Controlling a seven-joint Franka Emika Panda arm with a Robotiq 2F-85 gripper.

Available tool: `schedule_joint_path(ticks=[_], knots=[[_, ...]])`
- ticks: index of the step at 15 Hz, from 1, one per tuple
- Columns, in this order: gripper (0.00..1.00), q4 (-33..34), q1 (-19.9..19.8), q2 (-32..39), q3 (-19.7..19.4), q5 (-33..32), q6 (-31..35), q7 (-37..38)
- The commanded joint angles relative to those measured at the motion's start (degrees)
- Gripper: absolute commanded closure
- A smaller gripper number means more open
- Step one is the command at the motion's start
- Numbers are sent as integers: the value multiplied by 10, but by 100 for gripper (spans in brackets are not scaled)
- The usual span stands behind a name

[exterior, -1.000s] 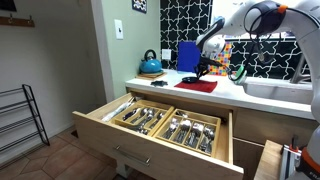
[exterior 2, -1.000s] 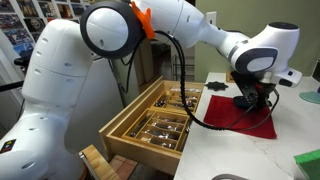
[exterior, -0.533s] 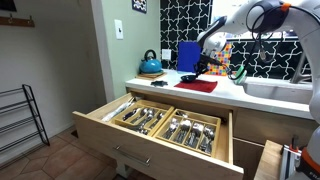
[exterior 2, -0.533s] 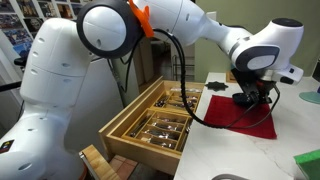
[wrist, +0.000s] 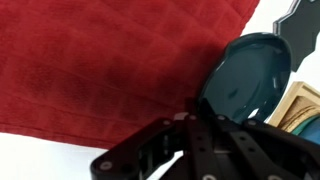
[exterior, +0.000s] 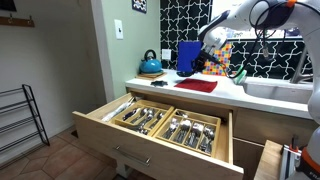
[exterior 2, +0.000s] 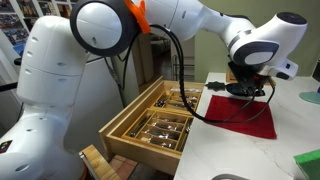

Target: Remove the blue plate from the red towel and place it onto the black placemat on the left

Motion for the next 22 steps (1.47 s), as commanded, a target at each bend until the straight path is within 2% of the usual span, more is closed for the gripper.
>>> schedule_joint_path(ticks=[1, 8, 15, 22], knots=[[97, 9, 5, -16, 11, 32, -31, -4], [98, 49, 66, -5, 17, 17, -41, 60], [98, 66, 130, 26, 12, -20, 21, 147], [98, 70, 141, 59, 22, -52, 90, 166]])
